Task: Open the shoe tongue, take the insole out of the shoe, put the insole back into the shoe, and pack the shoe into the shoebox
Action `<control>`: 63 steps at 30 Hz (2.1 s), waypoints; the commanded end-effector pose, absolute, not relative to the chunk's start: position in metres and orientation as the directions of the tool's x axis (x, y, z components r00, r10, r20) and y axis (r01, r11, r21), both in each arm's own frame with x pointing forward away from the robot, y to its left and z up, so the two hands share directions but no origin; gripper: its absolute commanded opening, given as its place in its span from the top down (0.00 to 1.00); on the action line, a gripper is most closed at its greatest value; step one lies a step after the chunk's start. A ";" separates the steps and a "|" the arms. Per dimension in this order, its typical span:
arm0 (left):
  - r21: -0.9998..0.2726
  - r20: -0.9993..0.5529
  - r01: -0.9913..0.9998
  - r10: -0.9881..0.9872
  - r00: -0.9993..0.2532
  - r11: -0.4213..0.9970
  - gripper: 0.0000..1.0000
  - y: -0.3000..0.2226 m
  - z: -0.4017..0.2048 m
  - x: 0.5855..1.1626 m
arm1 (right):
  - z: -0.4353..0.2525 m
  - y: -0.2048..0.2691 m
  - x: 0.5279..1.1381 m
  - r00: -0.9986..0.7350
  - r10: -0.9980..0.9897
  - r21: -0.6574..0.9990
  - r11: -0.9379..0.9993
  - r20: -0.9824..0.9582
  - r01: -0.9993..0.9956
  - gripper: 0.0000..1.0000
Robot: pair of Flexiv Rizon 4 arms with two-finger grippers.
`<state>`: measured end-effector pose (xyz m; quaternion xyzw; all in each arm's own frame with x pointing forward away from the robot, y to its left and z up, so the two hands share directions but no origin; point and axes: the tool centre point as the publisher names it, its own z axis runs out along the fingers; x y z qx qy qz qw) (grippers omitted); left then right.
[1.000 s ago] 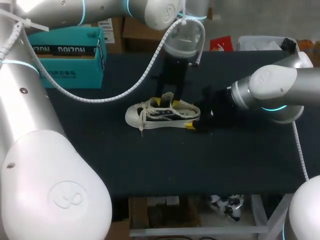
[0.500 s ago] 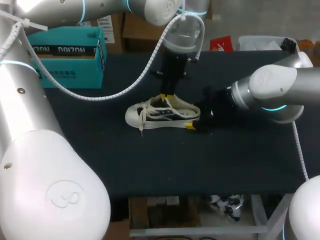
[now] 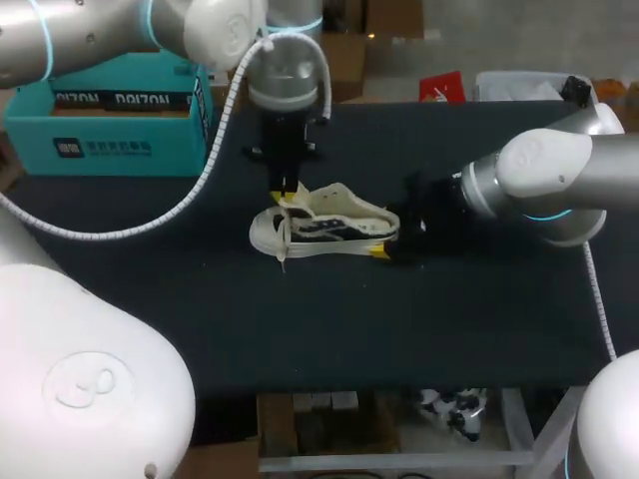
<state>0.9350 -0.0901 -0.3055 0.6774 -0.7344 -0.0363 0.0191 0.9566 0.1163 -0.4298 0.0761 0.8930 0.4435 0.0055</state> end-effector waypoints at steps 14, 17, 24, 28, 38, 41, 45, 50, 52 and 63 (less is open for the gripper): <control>0.039 0.195 -0.987 -0.970 -0.147 0.157 0.47 -0.070 -0.301 0.927 | -0.435 0.118 0.957 -0.988 0.141 0.793 0.595 0.058 0.132 1.00; -0.027 0.190 -0.979 -0.960 -0.205 0.204 0.53 -0.072 -0.279 0.922 | -0.435 0.118 0.957 -0.988 0.141 0.793 0.595 0.058 0.132 1.00; -0.142 0.125 -0.897 -0.891 -0.436 0.418 1.00 -0.094 -0.229 0.915 | -0.435 0.118 0.957 -0.988 0.141 0.793 0.595 0.058 0.132 1.00; -0.140 0.084 -0.752 -0.749 -0.657 0.644 1.00 -0.110 -0.212 0.916 | -0.435 0.118 0.957 -0.988 0.141 0.793 0.595 0.058 0.132 1.00; -0.022 0.182 -0.242 -0.234 -0.955 0.970 1.00 -0.129 -0.200 0.925 | -0.435 0.118 0.957 -0.988 0.141 0.793 0.595 0.058 0.132 1.00; -0.022 0.182 -0.242 -0.234 -0.955 0.970 1.00 -0.129 -0.200 0.925 | -0.435 0.118 0.957 -0.988 0.141 0.793 0.595 0.058 0.132 1.00; -0.022 0.182 -0.242 -0.234 -0.955 0.970 1.00 -0.129 -0.200 0.925 | -0.435 0.118 0.957 -0.988 0.141 0.793 0.595 0.058 0.132 1.00; -0.031 0.210 -0.217 -0.206 -0.956 0.976 1.00 -0.130 -0.204 0.925 | -0.435 0.118 0.957 -0.988 0.141 0.793 0.595 0.058 0.132 1.00; -0.056 0.180 -0.165 -0.152 -0.972 0.985 1.00 -0.134 -0.213 0.925 | -0.435 0.118 0.957 -0.988 0.141 0.793 0.595 0.058 0.132 1.00; -0.141 0.156 -0.050 -0.027 -0.987 0.989 1.00 -0.149 -0.274 0.938 | -0.435 0.118 0.957 -0.988 0.141 0.793 0.595 0.058 0.132 1.00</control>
